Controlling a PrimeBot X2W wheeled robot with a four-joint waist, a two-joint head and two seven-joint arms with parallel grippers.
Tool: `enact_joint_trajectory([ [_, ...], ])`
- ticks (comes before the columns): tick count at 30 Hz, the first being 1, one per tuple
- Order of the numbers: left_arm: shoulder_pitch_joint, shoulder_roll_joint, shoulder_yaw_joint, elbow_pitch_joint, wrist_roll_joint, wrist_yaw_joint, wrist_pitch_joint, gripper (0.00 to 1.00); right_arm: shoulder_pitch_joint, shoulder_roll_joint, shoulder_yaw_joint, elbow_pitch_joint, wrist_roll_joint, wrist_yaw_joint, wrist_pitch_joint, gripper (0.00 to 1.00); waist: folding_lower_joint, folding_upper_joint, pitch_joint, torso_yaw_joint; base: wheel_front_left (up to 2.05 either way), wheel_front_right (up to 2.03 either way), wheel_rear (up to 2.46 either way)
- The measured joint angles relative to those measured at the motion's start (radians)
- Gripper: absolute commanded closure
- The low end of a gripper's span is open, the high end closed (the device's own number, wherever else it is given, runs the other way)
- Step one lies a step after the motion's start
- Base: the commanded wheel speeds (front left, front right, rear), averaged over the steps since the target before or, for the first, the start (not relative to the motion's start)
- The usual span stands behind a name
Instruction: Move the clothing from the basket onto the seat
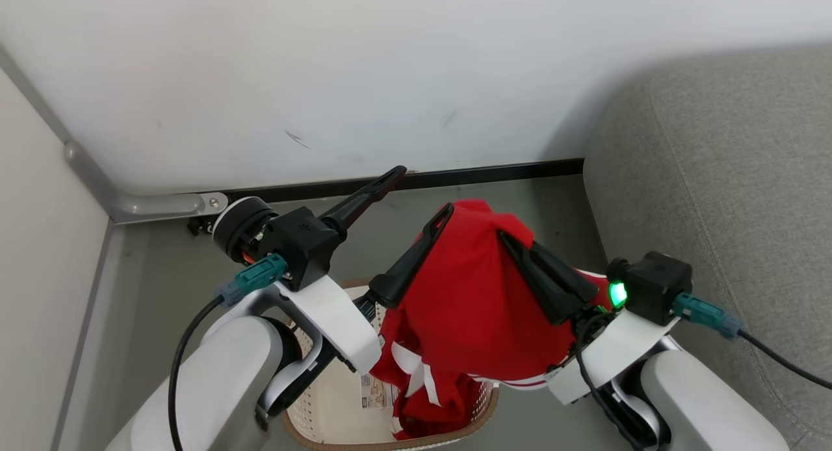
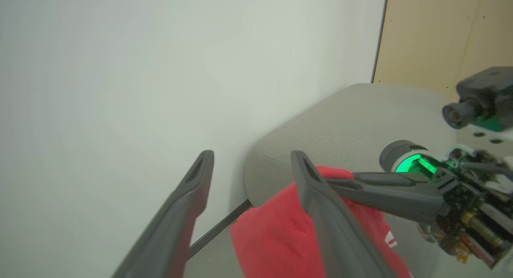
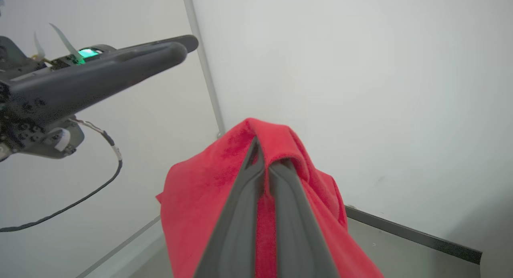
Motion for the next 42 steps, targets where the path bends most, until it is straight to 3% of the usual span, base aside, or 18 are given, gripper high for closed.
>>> enact_joint_trajectory([
  [25,0.003,-0.014,-0.05,-0.005,-0.019,-0.007,0.035,0.0,0.08,-0.007,-0.25,-0.084,-0.079,0.0,0.0,1.0,0.0,0.0,0.036,-0.108,0.0,0.0,0.0],
  [42,-0.016,-0.015,-0.074,-0.004,-0.019,-0.015,0.052,0.0,0.132,0.032,-0.321,-0.145,-0.115,0.0,0.0,1.0,0.0,0.0,0.071,-0.22,0.0,0.0,0.0],
])
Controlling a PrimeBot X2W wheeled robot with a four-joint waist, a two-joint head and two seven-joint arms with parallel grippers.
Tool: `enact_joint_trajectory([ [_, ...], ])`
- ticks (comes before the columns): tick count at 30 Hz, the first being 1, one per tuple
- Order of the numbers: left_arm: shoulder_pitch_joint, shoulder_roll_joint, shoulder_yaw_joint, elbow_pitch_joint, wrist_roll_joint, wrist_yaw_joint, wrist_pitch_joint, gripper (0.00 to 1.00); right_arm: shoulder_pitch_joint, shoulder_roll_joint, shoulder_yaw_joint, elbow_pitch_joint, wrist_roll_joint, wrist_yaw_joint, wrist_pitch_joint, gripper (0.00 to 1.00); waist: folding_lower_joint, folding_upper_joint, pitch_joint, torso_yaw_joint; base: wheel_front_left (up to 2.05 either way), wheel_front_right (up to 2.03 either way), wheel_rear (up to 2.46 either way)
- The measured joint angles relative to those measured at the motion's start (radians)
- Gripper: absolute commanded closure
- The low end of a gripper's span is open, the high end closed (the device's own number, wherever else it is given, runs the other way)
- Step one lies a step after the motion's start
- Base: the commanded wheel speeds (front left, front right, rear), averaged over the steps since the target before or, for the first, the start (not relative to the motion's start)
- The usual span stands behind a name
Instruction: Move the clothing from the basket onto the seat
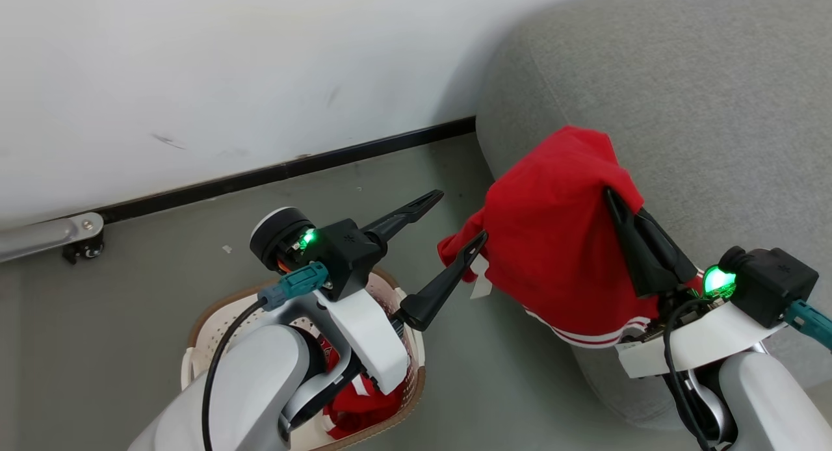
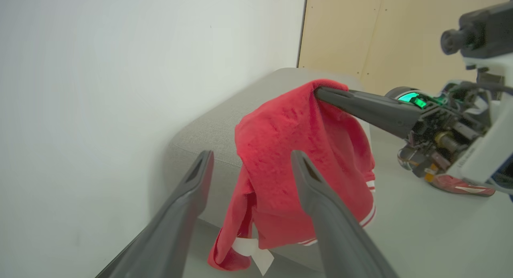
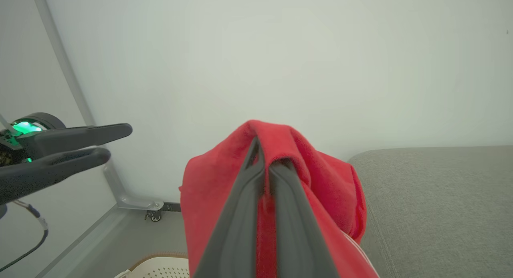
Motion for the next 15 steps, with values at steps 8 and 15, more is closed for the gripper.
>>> enact_joint_trajectory([
  [8,0.0,0.006,-0.003,0.0,0.0,0.0,0.001,0.0,0.003,0.026,-0.023,-0.027,-0.008,0.0,0.0,1.0,0.0,0.0,0.016,-0.054,0.0,0.0,0.0],
  [15,0.0,0.02,0.001,0.0,0.001,0.0,0.009,0.0,0.019,0.038,-0.026,-0.032,-0.008,0.0,0.0,1.0,0.0,0.0,0.031,-0.098,0.0,0.0,0.0],
])
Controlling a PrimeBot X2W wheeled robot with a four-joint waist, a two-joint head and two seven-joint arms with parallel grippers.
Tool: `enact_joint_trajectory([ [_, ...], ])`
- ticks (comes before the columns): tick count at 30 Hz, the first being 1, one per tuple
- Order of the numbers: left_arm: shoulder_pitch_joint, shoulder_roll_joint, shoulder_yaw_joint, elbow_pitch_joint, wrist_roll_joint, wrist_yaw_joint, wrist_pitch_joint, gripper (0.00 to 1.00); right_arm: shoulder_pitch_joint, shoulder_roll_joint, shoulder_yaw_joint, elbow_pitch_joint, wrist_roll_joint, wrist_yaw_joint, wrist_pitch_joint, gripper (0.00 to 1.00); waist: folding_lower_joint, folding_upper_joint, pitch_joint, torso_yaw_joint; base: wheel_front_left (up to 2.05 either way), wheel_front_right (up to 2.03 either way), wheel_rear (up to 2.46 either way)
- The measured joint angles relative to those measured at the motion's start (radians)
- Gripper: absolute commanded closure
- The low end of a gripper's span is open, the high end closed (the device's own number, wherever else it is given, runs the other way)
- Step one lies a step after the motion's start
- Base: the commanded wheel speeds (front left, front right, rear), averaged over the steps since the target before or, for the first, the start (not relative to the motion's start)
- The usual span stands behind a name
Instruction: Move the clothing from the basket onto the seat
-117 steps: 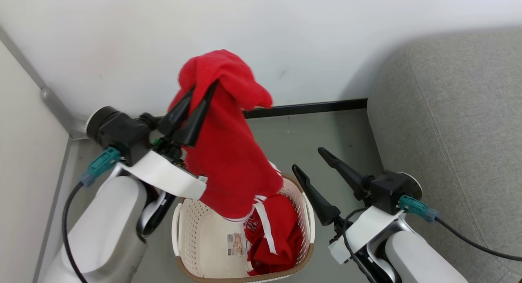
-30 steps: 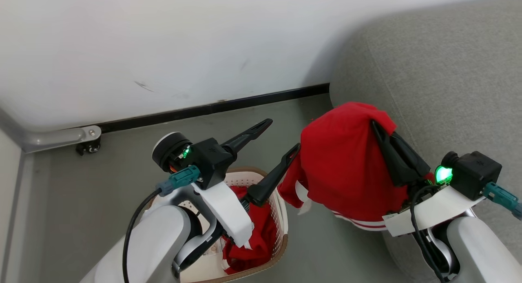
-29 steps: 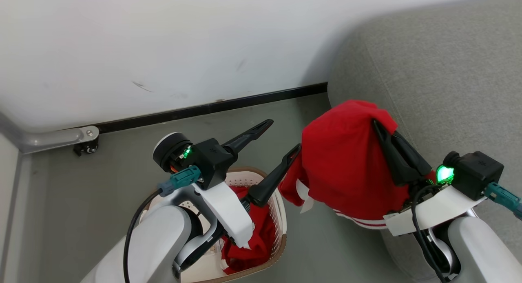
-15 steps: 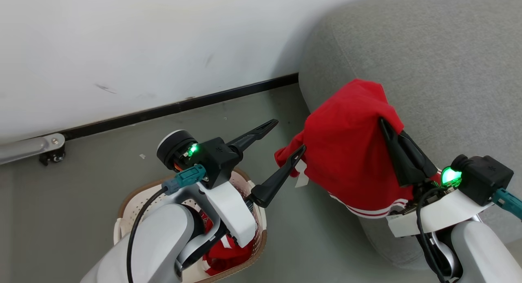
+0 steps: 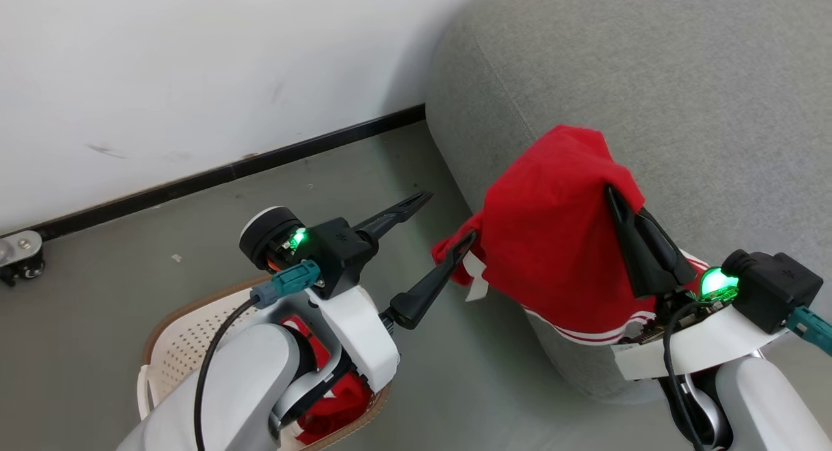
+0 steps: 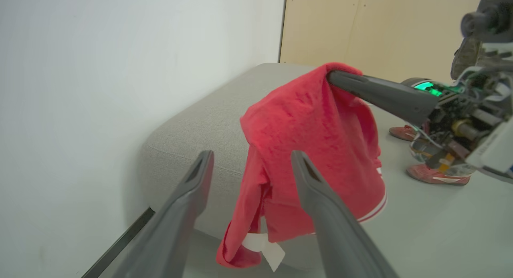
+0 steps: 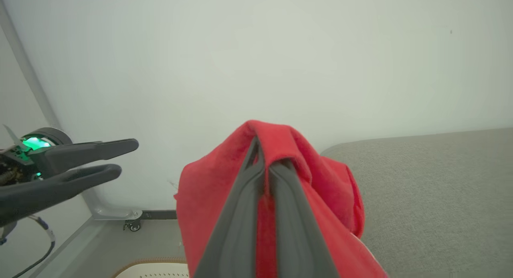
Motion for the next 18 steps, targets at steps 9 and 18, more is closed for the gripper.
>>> enact_joint_trajectory([
  [9,0.0,0.017,0.013,-0.014,0.007,0.018,0.011,0.0,-0.005,0.009,-0.046,0.031,-0.05,0.0,0.0,1.0,0.0,0.0,0.022,-0.046,0.0,0.0,0.0],
  [18,0.0,0.032,0.022,-0.046,0.018,0.045,0.035,0.0,-0.086,0.016,-0.166,0.092,-0.09,0.0,0.0,1.0,0.0,0.0,0.061,-0.058,0.0,0.0,0.0],
])
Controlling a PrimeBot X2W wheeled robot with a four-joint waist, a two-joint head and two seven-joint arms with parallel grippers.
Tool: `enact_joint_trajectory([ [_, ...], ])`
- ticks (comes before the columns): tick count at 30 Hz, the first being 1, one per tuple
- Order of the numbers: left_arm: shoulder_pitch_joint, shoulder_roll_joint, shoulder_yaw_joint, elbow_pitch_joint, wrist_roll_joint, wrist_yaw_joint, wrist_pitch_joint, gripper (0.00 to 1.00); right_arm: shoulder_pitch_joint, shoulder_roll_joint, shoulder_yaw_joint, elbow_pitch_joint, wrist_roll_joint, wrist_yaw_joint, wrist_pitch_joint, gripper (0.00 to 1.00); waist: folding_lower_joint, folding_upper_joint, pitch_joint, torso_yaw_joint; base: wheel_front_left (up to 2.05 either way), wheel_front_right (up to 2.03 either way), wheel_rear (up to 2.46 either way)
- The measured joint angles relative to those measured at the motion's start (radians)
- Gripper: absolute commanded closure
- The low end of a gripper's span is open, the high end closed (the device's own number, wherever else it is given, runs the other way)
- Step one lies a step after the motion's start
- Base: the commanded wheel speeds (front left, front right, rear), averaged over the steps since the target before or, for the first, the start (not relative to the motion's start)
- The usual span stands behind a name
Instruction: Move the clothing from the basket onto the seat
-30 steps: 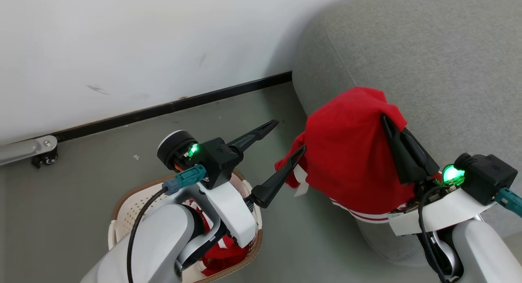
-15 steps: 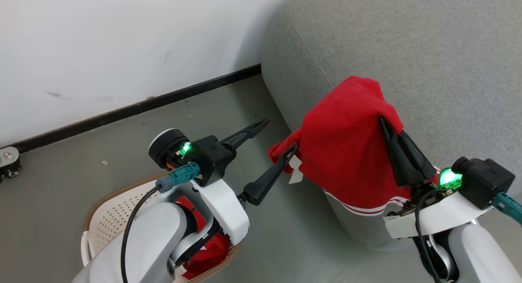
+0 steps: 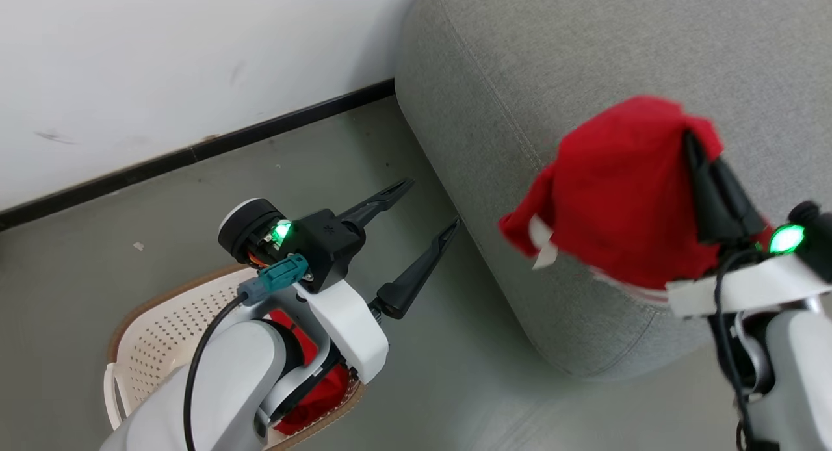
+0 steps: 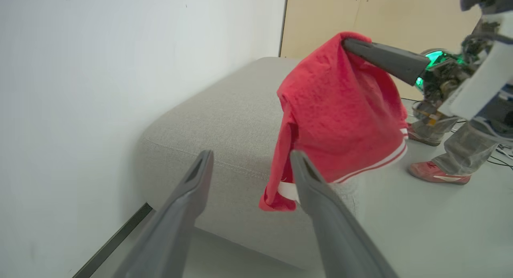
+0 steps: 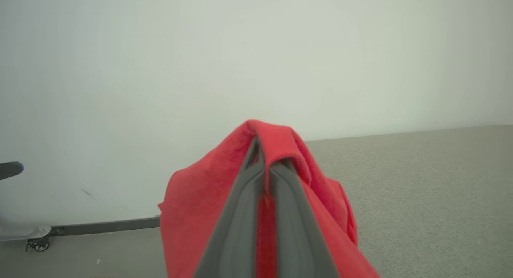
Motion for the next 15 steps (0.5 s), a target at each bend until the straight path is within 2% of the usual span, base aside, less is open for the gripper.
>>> enact_joint_trajectory([
  [7,0.0,0.005,0.003,-0.04,0.003,0.017,0.021,0.0,-0.122,-0.005,-0.081,0.054,-0.012,0.0,0.0,1.0,0.0,0.0,0.036,0.009,0.0,0.0,0.0],
  [15,0.002,0.002,-0.004,-0.087,0.0,0.029,0.059,0.0,-0.28,-0.042,-0.133,0.16,0.012,0.0,0.0,1.0,0.0,0.0,0.086,0.026,0.0,0.0,0.0],
])
